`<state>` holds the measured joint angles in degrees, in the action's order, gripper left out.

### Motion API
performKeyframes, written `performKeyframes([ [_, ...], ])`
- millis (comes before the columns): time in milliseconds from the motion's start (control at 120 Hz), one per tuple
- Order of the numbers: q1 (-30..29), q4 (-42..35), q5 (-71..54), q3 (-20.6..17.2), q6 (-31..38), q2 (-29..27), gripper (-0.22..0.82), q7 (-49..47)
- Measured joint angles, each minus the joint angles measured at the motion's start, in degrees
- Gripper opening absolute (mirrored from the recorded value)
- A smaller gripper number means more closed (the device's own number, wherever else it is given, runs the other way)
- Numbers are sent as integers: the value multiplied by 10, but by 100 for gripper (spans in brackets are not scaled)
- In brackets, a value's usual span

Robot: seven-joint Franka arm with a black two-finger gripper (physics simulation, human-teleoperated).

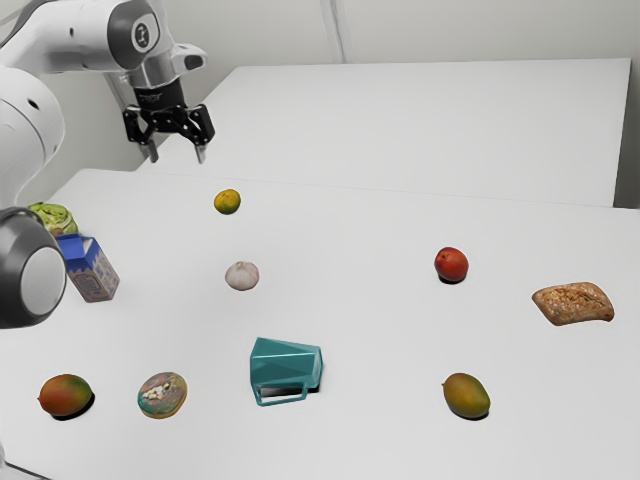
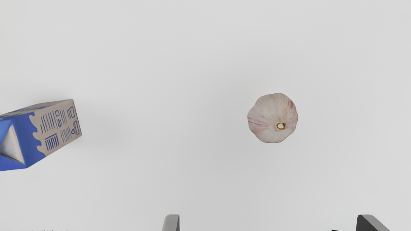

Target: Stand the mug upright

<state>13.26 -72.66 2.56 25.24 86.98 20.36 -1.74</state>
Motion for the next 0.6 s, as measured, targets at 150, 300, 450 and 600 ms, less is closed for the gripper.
performKeyframes([
  [150, 3, -11, 8, 5, -3, -2, 60, -6],
  [300, 33, -111, 16, -5, 23, -52, 60, -12],
  [450, 46, -290, 49, -14, 110, -129, 60, -20],
  [600, 63, -406, 74, -16, 189, -190, 60, -27],
])
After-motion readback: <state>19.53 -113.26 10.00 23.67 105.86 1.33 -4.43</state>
